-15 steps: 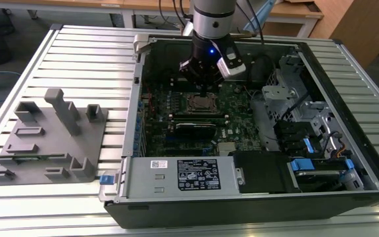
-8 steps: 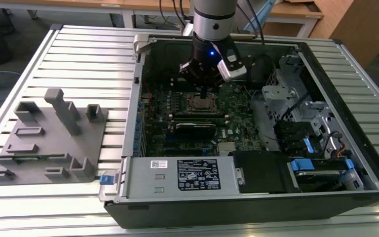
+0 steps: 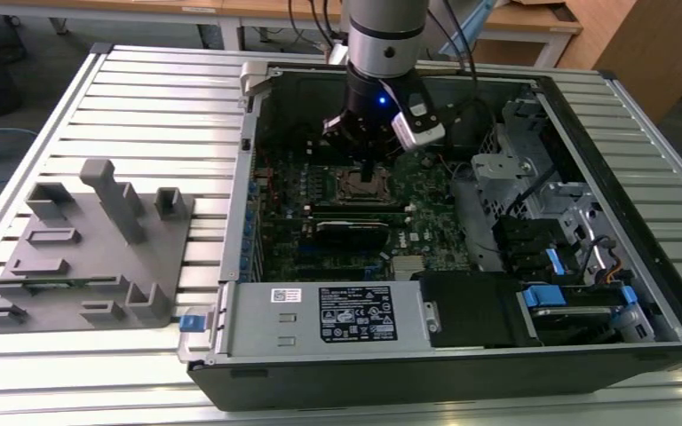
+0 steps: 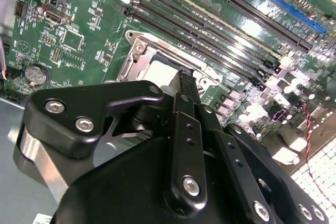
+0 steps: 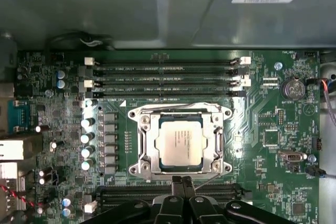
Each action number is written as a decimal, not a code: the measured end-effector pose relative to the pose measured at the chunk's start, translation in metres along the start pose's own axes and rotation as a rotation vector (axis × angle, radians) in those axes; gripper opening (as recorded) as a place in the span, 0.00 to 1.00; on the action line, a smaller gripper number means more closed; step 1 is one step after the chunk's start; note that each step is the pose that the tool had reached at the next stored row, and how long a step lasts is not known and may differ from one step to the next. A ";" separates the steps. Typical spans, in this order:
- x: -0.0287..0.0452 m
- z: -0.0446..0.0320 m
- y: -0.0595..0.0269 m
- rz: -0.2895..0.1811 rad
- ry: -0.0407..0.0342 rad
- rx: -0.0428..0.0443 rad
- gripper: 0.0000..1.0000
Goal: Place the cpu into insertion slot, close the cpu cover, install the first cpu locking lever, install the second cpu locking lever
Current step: 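Install the second cpu locking lever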
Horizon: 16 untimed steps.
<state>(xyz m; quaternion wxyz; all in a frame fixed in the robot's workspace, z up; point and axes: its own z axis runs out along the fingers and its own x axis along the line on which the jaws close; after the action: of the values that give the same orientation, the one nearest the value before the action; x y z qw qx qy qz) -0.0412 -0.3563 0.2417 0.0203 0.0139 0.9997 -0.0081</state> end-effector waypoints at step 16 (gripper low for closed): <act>0.0004 0.0002 -0.0095 0.000 -0.0001 0.0001 0.10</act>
<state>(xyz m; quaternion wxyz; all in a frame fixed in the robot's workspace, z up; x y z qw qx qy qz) -0.0419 -0.3658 0.2417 0.0203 0.0139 0.9997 -0.0081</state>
